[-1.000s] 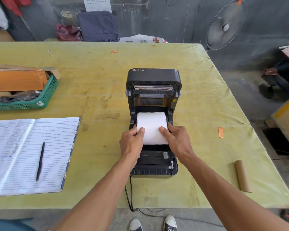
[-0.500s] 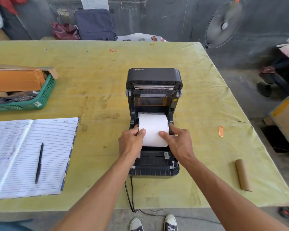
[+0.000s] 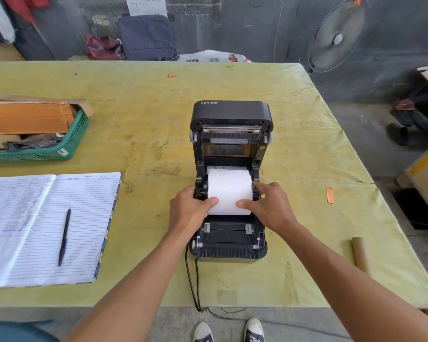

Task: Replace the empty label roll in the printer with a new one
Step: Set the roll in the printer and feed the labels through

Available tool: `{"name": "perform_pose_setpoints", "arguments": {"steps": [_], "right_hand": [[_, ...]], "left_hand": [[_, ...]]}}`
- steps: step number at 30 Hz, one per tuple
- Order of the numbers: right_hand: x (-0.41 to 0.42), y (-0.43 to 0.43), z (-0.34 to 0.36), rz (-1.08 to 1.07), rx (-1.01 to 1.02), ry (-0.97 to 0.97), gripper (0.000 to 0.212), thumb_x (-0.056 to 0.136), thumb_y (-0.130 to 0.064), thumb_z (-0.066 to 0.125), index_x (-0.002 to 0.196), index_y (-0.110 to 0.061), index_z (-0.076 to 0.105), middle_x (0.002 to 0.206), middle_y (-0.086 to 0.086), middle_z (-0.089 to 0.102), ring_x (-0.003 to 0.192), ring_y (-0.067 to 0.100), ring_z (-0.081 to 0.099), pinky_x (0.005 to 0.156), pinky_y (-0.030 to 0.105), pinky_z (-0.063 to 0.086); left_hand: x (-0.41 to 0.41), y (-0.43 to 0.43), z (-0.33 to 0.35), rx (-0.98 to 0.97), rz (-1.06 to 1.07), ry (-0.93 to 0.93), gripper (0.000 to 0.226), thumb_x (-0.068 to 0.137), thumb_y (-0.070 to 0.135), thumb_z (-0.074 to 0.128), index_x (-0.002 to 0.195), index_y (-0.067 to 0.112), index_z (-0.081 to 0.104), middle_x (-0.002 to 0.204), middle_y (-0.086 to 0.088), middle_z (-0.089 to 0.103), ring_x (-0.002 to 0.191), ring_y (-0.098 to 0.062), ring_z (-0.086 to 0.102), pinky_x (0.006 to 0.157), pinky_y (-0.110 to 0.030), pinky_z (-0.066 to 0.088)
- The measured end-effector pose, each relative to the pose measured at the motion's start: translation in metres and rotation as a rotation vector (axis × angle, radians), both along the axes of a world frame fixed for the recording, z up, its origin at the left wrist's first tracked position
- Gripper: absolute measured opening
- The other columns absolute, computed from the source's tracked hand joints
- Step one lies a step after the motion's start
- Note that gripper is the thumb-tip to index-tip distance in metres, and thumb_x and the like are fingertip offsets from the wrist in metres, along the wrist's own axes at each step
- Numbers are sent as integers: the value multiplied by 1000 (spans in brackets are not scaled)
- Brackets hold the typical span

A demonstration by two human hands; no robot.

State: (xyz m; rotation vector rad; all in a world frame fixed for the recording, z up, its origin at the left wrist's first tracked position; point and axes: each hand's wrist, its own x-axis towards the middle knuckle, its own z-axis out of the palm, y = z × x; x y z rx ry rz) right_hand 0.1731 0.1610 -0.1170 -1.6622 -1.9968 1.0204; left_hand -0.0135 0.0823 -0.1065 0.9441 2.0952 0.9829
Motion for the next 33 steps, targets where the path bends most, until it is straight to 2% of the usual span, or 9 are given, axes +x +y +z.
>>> {"name": "perform_pose_setpoints", "arguments": {"steps": [6,9,11,16,19,22,25,28,33], "right_hand": [[-1,-3,2,69,93,-147,90,75,-55,80,148,-13,46,138,5,47,102,22,59,85,34,51],[-1,-3,7,92,131,-216,90,76,-58,77,148,-16,43,140,4,47,108,25,60,80,36,50],[-2,-5,10,112,162,-246,89,77,-57,76,148,-17,41,138,5,47,112,26,58,83,39,52],[-4,-9,17,178,295,-329,104,76,-48,81,155,-16,21,146,10,42,123,33,47,97,44,49],[-6,-6,25,284,362,-325,106,79,-43,79,158,-16,15,159,8,29,137,33,37,106,46,43],[-11,3,34,395,390,-392,98,81,-38,78,157,-13,20,164,7,24,145,31,29,112,47,37],[-18,7,38,495,421,-485,85,80,-36,79,149,-11,38,157,7,41,144,28,34,114,45,34],[-19,4,35,511,487,-515,79,78,-37,80,145,-11,45,151,7,49,140,25,41,118,40,24],[-12,-14,19,515,651,-526,71,78,-28,82,137,-4,50,143,14,53,133,31,47,121,45,24]], "left_hand": [[-3,9,13,48,-214,385,84,71,33,85,143,19,43,112,3,65,99,-16,61,86,-32,50],[-5,27,29,16,-478,583,102,69,24,87,151,19,26,153,-2,37,137,-21,37,107,-36,35],[-5,42,38,-84,-675,680,112,69,22,87,154,16,15,161,-2,22,144,-21,24,112,-35,28],[0,59,48,-274,-799,763,97,61,27,92,138,12,35,134,-10,55,121,-30,51,97,-45,45],[6,50,37,-200,-758,910,104,60,29,91,143,12,30,139,-7,52,127,-28,46,106,-54,32],[13,34,18,-59,-661,1070,109,61,23,88,148,12,23,142,-4,47,129,-24,43,109,-57,24],[20,18,3,37,-594,1147,98,59,15,89,140,15,33,136,-2,49,122,-22,45,110,-54,22],[23,11,-5,109,-587,1138,88,57,9,88,131,16,40,130,-3,49,120,-23,45,109,-53,26],[7,18,7,220,-710,1042,68,67,25,86,124,16,50,123,-1,53,116,-22,53,113,-56,26]]}}
